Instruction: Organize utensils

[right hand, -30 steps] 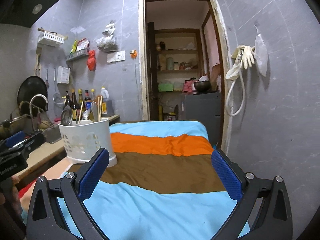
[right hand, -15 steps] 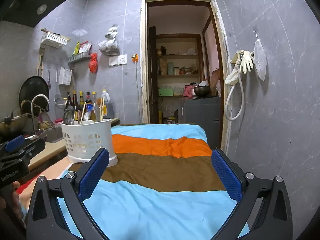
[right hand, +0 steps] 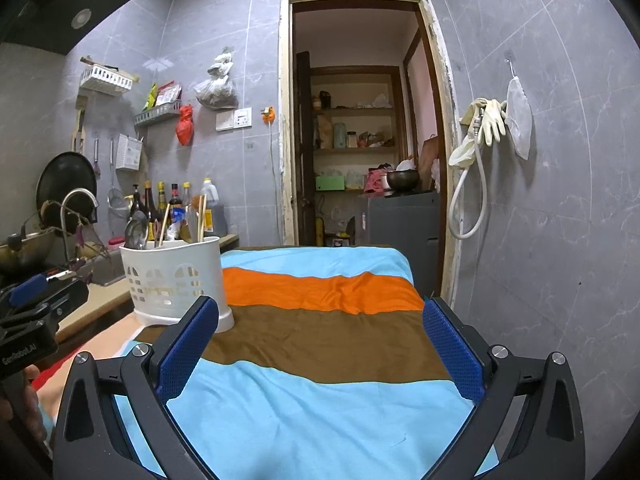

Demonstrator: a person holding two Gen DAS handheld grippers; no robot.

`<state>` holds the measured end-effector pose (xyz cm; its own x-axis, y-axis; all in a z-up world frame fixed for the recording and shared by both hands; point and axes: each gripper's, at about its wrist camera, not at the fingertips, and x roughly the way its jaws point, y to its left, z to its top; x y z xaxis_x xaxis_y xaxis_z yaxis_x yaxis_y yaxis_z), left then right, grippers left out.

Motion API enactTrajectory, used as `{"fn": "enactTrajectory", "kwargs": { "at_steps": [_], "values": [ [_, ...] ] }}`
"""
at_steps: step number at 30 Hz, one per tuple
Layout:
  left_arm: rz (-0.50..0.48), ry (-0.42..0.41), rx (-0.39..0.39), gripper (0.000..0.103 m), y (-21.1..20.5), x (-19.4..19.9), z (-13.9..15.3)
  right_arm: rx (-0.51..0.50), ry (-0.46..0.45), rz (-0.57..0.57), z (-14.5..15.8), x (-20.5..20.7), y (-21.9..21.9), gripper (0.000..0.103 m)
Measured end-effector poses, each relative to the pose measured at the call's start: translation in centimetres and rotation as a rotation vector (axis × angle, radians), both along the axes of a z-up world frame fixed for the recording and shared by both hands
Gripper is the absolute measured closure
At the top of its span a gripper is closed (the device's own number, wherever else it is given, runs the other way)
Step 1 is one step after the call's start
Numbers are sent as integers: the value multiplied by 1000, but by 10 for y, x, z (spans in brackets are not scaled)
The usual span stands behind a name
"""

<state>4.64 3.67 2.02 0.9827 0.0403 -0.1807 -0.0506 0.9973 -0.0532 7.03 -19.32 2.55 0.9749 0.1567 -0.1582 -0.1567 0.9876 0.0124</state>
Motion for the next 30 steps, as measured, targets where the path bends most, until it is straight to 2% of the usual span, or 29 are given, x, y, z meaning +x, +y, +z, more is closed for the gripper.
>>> {"fn": "enactTrajectory", "kwargs": {
  "at_steps": [30],
  "values": [
    [2, 0, 0, 6, 2, 1, 0, -1, 1, -2, 1, 0, 0, 0]
  ]
}}
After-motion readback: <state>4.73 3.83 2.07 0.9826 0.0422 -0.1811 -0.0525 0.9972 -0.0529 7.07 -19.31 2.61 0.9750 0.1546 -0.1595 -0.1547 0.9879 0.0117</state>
